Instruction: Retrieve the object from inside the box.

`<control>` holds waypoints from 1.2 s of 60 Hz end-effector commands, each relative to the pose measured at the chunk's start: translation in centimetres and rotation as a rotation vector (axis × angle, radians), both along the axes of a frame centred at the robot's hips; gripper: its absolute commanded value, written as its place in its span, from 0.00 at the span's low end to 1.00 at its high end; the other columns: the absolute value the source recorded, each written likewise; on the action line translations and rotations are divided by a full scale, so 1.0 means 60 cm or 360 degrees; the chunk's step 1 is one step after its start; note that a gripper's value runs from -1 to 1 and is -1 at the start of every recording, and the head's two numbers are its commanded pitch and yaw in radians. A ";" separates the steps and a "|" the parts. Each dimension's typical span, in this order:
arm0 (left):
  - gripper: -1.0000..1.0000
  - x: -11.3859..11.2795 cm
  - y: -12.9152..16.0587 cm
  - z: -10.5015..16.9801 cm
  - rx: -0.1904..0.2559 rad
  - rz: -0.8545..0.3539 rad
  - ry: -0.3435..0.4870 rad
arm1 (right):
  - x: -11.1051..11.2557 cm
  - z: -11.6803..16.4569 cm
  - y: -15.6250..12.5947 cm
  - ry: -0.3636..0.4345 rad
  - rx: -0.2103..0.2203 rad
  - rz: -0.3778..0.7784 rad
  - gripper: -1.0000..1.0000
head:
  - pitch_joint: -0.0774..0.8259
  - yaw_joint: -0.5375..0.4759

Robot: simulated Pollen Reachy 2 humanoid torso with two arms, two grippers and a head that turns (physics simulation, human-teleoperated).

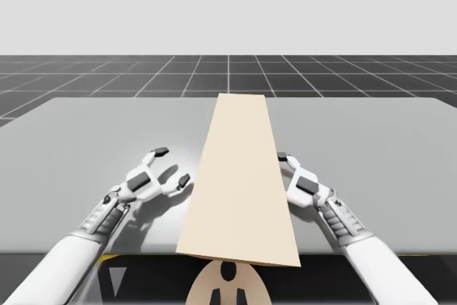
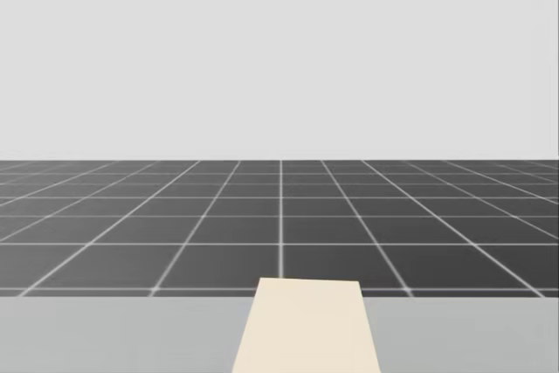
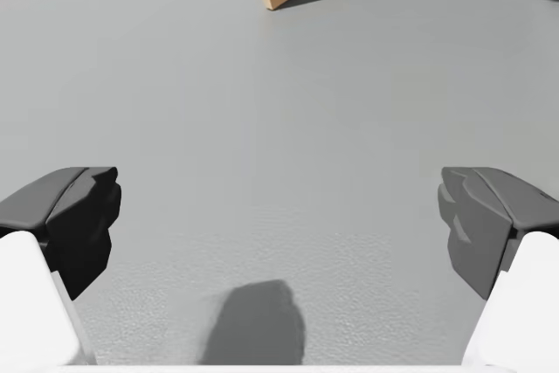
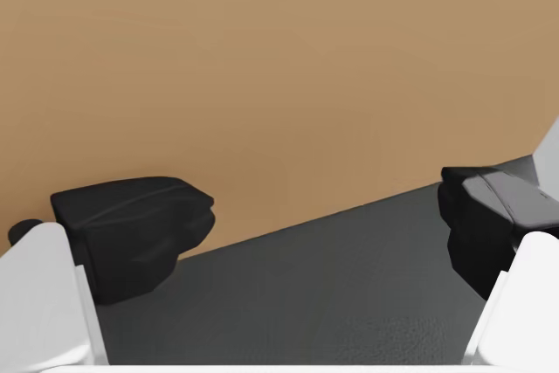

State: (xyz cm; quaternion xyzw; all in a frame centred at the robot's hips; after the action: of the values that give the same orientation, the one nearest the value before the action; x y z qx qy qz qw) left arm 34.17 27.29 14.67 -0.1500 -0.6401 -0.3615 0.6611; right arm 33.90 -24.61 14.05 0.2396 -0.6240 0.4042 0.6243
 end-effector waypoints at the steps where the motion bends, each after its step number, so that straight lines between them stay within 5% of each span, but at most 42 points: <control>1: 0.00 -0.018 -0.033 0.015 -0.0035 -0.0125 -0.0017 | -0.009 -0.003 0.012 -0.0023 0.0009 0.0090 0.00 | 0.07 0.53; 11: 0.00 -0.039 -0.090 0.033 -0.0109 -0.0247 -0.0011 | -0.023 -0.003 0.009 -0.0053 -0.0002 0.0103 0.00 | 0.06 0.53; 21: 0.00 -0.042 -0.131 0.019 -0.0016 -0.0367 0.0058 | -0.030 -0.003 0.008 -0.0068 -0.0004 0.0120 0.00 | 0.06 0.53; 42: 0.00 -0.021 -0.206 0.010 -0.0029 -0.0612 0.0198 | -0.033 -0.006 0.010 -0.0083 -0.0020 0.0152 0.00 | 0.06 0.53; 72: 0.00 0.019 -0.299 -0.027 0.0031 -0.0696 0.0267 | -0.038 -0.007 0.011 -0.0090 -0.0037 0.0188 0.00 | 0.07 0.52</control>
State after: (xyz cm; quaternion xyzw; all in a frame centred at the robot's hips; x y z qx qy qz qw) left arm 34.62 10.74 13.44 -0.3055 -0.5371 -0.4830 0.6203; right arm 31.84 -24.58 13.75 0.2436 -0.6243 0.4494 0.5908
